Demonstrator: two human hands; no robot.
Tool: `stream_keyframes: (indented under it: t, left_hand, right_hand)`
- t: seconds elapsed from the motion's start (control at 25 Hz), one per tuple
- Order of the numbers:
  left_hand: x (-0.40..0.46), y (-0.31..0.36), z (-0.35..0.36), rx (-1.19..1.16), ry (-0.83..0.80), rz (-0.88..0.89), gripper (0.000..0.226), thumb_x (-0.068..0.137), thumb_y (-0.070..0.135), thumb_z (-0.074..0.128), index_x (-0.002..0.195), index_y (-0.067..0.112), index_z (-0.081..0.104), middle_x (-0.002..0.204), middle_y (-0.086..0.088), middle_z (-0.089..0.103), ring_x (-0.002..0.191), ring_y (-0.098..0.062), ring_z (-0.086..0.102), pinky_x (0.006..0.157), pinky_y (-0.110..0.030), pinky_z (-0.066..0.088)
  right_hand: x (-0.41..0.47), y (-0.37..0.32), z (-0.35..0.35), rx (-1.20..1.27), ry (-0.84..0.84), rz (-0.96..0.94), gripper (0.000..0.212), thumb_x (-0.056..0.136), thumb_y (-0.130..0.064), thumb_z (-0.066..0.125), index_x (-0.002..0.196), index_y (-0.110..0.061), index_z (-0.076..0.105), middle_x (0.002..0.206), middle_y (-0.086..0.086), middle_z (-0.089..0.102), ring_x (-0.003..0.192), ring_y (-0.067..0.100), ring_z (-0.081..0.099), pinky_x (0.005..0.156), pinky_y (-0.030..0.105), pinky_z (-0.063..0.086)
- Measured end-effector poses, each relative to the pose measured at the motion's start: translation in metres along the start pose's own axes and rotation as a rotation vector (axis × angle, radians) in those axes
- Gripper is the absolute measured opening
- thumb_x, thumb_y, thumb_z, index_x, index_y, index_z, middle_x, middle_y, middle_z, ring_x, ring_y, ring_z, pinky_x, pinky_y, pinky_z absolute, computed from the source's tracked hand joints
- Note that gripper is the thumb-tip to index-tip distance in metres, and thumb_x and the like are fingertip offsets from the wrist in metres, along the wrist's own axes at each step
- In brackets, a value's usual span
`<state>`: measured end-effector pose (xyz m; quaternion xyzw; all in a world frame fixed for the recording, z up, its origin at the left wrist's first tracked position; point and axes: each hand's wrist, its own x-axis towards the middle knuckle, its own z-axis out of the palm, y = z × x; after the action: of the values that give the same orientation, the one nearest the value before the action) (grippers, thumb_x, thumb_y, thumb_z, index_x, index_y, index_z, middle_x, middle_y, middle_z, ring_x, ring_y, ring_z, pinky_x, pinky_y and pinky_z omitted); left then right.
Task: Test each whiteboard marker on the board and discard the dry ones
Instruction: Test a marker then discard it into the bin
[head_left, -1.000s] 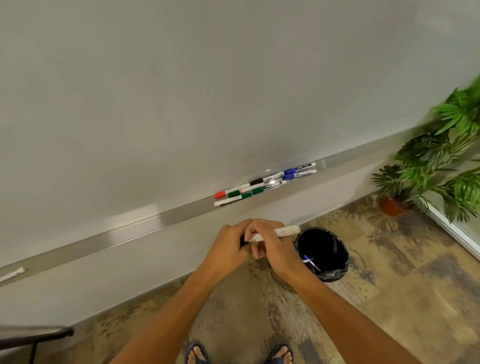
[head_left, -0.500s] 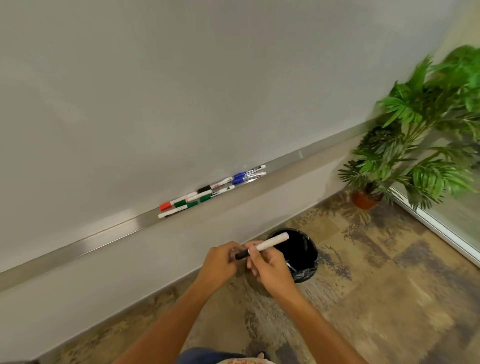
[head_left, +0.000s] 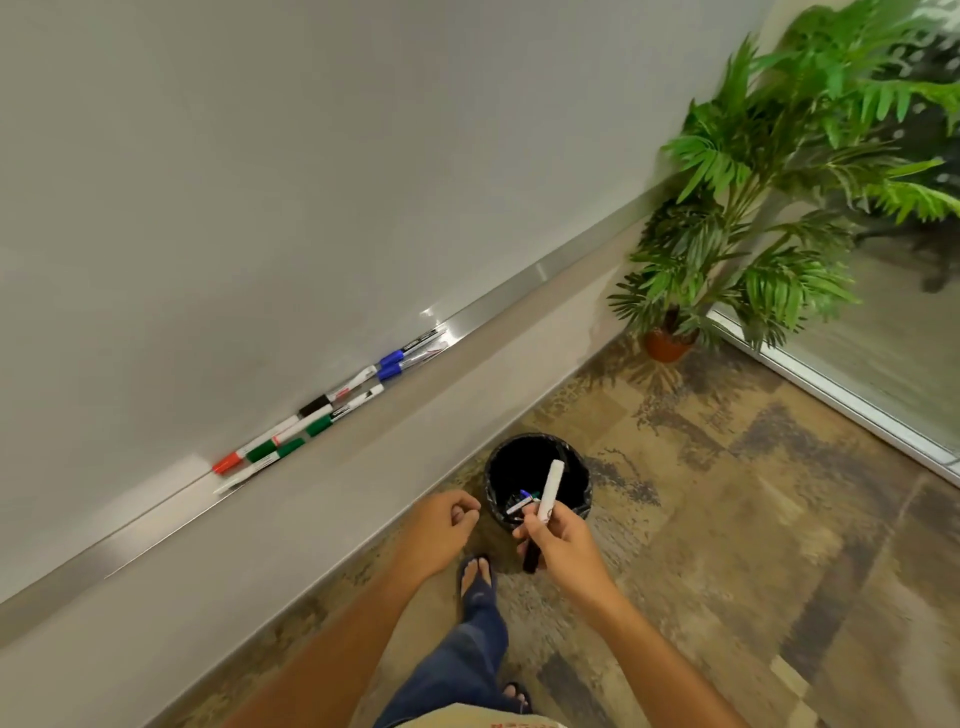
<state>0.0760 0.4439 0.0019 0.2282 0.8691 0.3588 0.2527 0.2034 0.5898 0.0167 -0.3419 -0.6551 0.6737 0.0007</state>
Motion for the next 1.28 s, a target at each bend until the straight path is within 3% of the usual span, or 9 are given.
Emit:
stream_keyframes:
  t: [0.08, 0.24, 0.4, 0.48, 0.68, 0.88, 1.04, 1.16, 1.28]
  left_hand:
    - [0.020, 0.003, 0.007, 0.009, -0.052, 0.000, 0.012, 0.094, 0.018, 0.060, 0.097, 0.021, 0.071, 0.065, -0.003, 0.055, 0.058, -0.012, 0.048, 0.061, -0.026, 0.041]
    - [0.073, 0.000, 0.018, 0.041, -0.096, -0.023, 0.010, 0.093, 0.021, 0.062, 0.094, 0.027, 0.070, 0.063, 0.001, 0.054, 0.057, -0.010, 0.048, 0.062, -0.031, 0.046]
    - [0.117, -0.001, 0.025, 0.068, -0.183, -0.040, 0.011, 0.096, 0.025, 0.058, 0.098, 0.028, 0.068, 0.060, 0.003, 0.050, 0.054, -0.011, 0.045, 0.055, -0.025, 0.037]
    - [0.136, -0.003, 0.028, 0.071, -0.230, -0.045, 0.011, 0.098, 0.026, 0.057, 0.099, 0.027, 0.068, 0.058, 0.005, 0.048, 0.051, -0.010, 0.042, 0.053, -0.022, 0.035]
    - [0.183, -0.002, 0.030, 0.091, -0.312, -0.038, 0.013, 0.098, 0.024, 0.057, 0.100, 0.022, 0.069, 0.053, 0.007, 0.046, 0.045, -0.005, 0.044, 0.046, -0.016, 0.031]
    - [0.222, -0.006, 0.030, 0.106, -0.402, 0.014, 0.014, 0.099, 0.027, 0.055, 0.102, 0.024, 0.069, 0.057, 0.007, 0.046, 0.047, -0.006, 0.043, 0.047, -0.017, 0.031]
    - [0.241, -0.010, 0.034, 0.055, -0.405, 0.019, 0.013, 0.098, 0.024, 0.057, 0.101, 0.022, 0.069, 0.057, 0.008, 0.045, 0.046, -0.006, 0.041, 0.047, -0.016, 0.031]
    - [0.246, -0.017, 0.041, 0.045, -0.401, 0.008, 0.012, 0.097, 0.023, 0.059, 0.101, 0.022, 0.070, 0.054, 0.009, 0.045, 0.045, -0.006, 0.040, 0.046, -0.016, 0.031]
    - [0.249, -0.023, 0.046, 0.060, -0.421, 0.004, 0.013, 0.097, 0.022, 0.059, 0.102, 0.021, 0.071, 0.053, 0.008, 0.046, 0.044, -0.006, 0.041, 0.046, -0.016, 0.031]
  right_hand:
    - [0.018, 0.006, -0.011, 0.040, 0.014, 0.051, 0.011, 0.103, -0.013, 0.054, 0.110, -0.011, 0.062, 0.091, 0.013, 0.072, 0.075, 0.020, 0.068, 0.068, 0.029, 0.055]
    - [0.061, 0.013, -0.030, 0.073, 0.060, 0.248, 0.011, 0.100, -0.014, 0.060, 0.109, -0.015, 0.065, 0.093, 0.010, 0.072, 0.083, 0.023, 0.069, 0.069, 0.034, 0.056]
    - [0.105, 0.017, -0.045, 0.028, 0.082, 0.410, 0.008, 0.099, -0.014, 0.061, 0.107, -0.013, 0.062, 0.102, 0.011, 0.069, 0.090, 0.025, 0.068, 0.072, 0.041, 0.059]
    - [0.129, 0.023, -0.047, -0.039, 0.091, 0.471, 0.010, 0.097, -0.014, 0.063, 0.107, -0.011, 0.060, 0.108, 0.015, 0.068, 0.095, 0.027, 0.068, 0.065, 0.038, 0.062]
    - [0.188, 0.031, -0.047, -0.225, 0.119, 0.610, 0.013, 0.094, -0.018, 0.068, 0.103, -0.012, 0.061, 0.102, 0.014, 0.069, 0.090, 0.028, 0.070, 0.062, 0.039, 0.062]
    - [0.241, 0.041, -0.060, -0.447, 0.090, 0.618, 0.020, 0.093, -0.022, 0.067, 0.101, -0.006, 0.059, 0.096, 0.019, 0.068, 0.083, 0.034, 0.071, 0.069, 0.051, 0.062]
    - [0.275, 0.052, -0.074, -0.574, 0.071, 0.631, 0.016, 0.096, -0.020, 0.063, 0.089, -0.010, 0.052, 0.077, 0.012, 0.056, 0.071, 0.031, 0.062, 0.063, 0.048, 0.060]
    - [0.295, 0.061, -0.083, -0.736, 0.018, 0.603, 0.011, 0.099, -0.020, 0.057, 0.092, -0.014, 0.052, 0.073, 0.008, 0.054, 0.061, 0.025, 0.054, 0.051, 0.037, 0.047]
    - [0.306, 0.064, -0.089, -0.768, 0.048, 0.581, 0.010, 0.100, -0.017, 0.053, 0.091, -0.013, 0.049, 0.072, 0.005, 0.052, 0.061, 0.024, 0.051, 0.054, 0.040, 0.046]
